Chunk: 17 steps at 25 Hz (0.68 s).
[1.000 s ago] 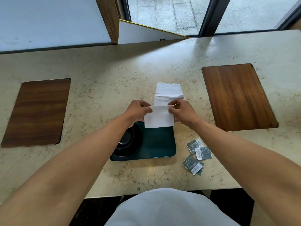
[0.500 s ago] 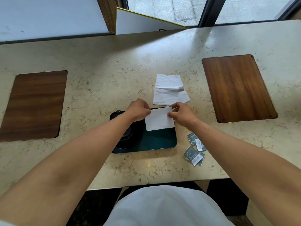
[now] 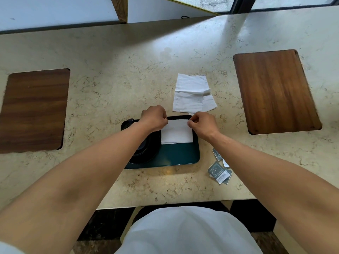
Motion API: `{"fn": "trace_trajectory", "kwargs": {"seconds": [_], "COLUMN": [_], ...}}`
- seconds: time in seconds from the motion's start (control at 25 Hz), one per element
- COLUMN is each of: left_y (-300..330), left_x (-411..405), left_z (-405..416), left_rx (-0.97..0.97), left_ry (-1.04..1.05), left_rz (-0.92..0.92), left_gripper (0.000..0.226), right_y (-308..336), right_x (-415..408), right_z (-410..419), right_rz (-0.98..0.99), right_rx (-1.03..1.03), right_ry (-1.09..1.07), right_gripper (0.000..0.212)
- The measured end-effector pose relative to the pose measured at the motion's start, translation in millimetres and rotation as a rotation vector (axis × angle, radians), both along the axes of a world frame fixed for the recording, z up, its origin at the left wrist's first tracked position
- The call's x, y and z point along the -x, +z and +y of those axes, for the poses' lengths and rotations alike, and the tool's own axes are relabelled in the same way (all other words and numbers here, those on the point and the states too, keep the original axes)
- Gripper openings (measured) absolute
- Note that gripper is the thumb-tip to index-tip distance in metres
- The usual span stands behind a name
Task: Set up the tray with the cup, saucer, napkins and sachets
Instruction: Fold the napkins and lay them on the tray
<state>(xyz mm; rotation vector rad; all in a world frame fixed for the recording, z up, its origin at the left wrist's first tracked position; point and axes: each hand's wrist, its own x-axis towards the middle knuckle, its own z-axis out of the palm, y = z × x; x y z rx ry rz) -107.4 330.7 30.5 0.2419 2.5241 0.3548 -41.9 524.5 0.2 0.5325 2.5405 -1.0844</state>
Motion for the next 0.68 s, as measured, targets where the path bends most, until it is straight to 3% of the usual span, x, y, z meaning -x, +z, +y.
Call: {"fn": "trace_trajectory", "kwargs": {"seconds": [0.28,0.68], "left_y": [-7.6,-13.3], "left_x": [8.3,14.3], "left_z": [2.5,1.7], "left_rx": [0.007,0.001], "left_ry": [-0.017,-0.064], "left_rz": [0.009,0.035], "left_gripper": [0.013,0.019], "right_y": [-4.2,-4.5], "right_x": [13.8,21.6], "right_z": [2.0,6.2], "right_rz": [0.013,-0.034], "right_rx": [-0.029,-0.002], "right_ry": [0.021,0.022], "right_gripper": [0.011,0.031]}}
